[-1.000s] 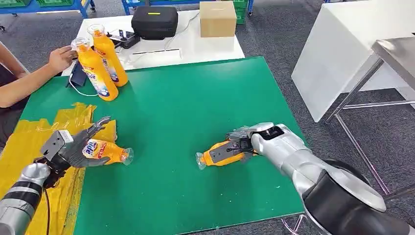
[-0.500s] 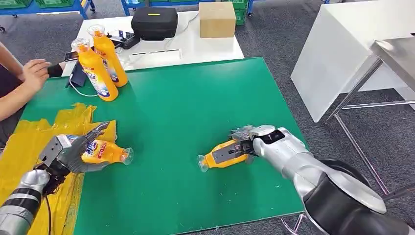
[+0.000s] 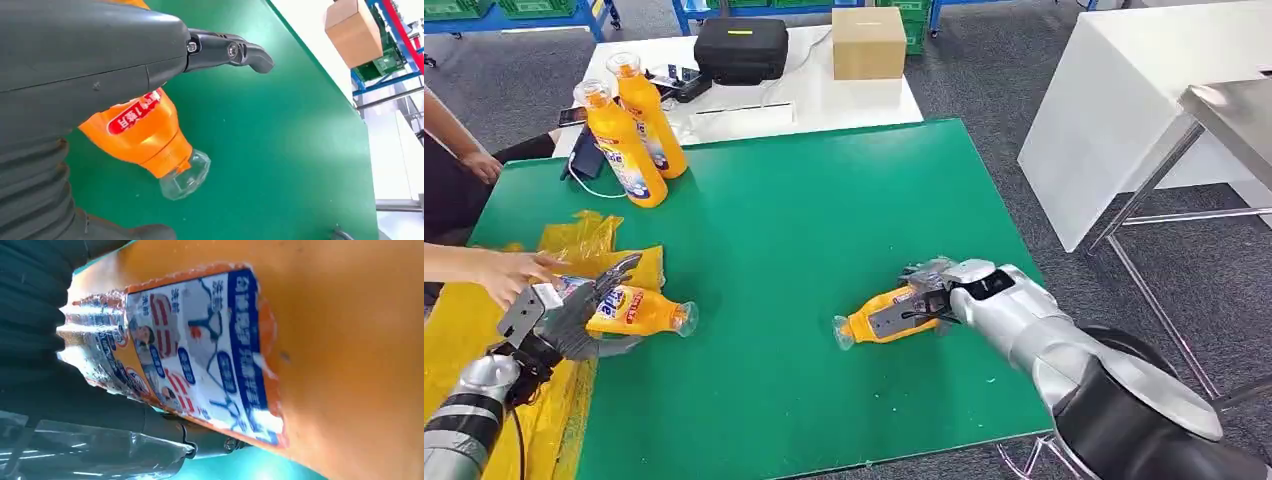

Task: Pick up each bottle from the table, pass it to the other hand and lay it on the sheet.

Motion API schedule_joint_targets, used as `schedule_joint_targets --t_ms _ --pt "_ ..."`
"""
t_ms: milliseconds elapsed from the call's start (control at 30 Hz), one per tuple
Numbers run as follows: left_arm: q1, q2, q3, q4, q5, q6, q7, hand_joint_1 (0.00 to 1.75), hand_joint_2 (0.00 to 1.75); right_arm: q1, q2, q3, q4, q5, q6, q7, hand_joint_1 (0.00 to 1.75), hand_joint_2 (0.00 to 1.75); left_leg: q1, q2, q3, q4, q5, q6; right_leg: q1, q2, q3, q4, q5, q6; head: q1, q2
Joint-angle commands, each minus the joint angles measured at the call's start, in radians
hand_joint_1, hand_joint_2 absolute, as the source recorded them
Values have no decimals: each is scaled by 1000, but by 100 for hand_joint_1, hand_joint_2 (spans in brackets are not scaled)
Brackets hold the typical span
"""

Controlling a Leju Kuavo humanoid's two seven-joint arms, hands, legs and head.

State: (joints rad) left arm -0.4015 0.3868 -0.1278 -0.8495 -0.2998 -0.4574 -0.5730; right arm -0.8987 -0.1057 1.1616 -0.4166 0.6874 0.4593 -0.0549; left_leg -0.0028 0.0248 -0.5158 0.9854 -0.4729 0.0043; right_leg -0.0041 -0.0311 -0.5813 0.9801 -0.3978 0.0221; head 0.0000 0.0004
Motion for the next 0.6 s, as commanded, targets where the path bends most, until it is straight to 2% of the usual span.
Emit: schedule_joint_targets --t_ms 33,133,200,400,600 --pt "-9 -11 10 8 0 -3 5 0 175 55 -45 54 35 4 4 1 0 175 2 -5 -3 -1 2 0 2 0 0 -4 3 0 0 0" --pt "-6 -8 15 5 3 -5 6 0 175 64 -59 53 33 7 -3 6 0 175 1 -4 0 0 1 0 1 -1 2 -2 2 1 0 0" --pt "-2 -6 17 1 4 -7 5 0 175 75 -67 50 32 8 -10 6 0 175 3 -7 -4 -1 4 0 2 -1 -1 -5 5 1 0 0" --pt "-10 -8 12 2 2 -14 8 0 175 106 -65 47 43 13 -22 11 0 175 2 -5 2 0 1 0 2 -1 5 -3 2 2 0 0" --pt "-10 -6 10 2 5 -17 6 0 175 119 -60 35 51 16 -31 14 0 175 3 -8 1 -1 3 0 3 -2 4 -7 5 2 0 0"
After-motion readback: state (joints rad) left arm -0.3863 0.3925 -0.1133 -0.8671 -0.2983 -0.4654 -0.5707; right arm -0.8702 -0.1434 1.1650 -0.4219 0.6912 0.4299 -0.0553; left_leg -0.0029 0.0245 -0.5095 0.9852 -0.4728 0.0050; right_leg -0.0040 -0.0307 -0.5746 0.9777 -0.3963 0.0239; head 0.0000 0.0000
